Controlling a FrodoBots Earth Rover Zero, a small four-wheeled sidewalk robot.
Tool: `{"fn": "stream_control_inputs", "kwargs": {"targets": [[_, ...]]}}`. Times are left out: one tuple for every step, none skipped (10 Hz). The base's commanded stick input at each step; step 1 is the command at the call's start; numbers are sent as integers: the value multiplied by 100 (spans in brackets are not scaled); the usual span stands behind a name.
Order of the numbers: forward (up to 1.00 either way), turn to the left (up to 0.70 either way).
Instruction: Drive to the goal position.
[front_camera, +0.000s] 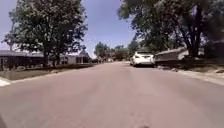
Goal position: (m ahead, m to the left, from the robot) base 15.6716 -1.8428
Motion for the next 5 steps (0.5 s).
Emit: {"fn": "stream_control_inputs", "kwargs": {"targets": [[70, -35], [70, -35], [70, -35], [70, -35], [70, 0]]}}
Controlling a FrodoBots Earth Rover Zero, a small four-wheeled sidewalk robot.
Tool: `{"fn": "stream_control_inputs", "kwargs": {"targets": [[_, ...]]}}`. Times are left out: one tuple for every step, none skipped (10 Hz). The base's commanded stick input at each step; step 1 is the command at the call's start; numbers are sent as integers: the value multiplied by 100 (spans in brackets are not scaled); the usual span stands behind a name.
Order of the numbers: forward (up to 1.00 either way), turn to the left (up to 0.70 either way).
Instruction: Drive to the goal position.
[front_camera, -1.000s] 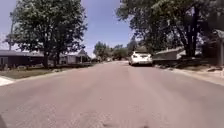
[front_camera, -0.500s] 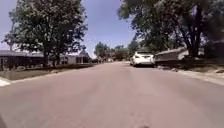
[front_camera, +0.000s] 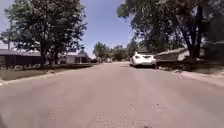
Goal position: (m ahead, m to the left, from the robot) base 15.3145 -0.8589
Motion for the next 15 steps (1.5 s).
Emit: {"fn": "stream_control_inputs", "kwargs": {"targets": [[70, 0], [70, 0], [70, 0], [70, 0], [70, 0], [70, 0], [70, 0], [70, 0], [70, 0], [70, 0], [70, 0], [70, 0], [70, 0], [70, 0], [70, 0]]}}
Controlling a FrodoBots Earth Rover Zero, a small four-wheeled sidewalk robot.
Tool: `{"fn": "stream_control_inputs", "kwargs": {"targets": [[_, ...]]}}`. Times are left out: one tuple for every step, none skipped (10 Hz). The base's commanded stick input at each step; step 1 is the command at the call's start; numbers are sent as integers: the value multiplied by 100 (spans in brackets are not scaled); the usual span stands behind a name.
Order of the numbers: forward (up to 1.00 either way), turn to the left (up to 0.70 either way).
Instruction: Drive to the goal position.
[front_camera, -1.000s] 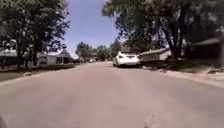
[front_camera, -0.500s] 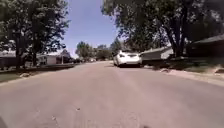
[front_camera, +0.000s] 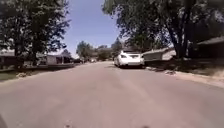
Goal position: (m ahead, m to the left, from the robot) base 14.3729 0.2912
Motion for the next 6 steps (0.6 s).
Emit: {"fn": "stream_control_inputs", "kwargs": {"targets": [[70, 0], [70, 0], [70, 0], [70, 0], [70, 0], [70, 0]]}}
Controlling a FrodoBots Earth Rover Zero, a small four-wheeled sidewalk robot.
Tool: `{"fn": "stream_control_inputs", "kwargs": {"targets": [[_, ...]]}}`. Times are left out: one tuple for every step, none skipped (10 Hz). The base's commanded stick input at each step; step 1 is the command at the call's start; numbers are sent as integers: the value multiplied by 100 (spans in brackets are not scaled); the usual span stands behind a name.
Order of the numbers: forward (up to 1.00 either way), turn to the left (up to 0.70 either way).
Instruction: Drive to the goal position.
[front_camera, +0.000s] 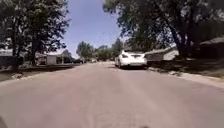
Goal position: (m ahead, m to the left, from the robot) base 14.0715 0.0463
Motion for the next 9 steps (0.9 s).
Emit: {"fn": "stream_control_inputs", "kwargs": {"targets": [[70, 0], [70, 0], [70, 0], [70, 0], [70, 0], [70, 0], [70, 0], [70, 0], [70, 0]]}}
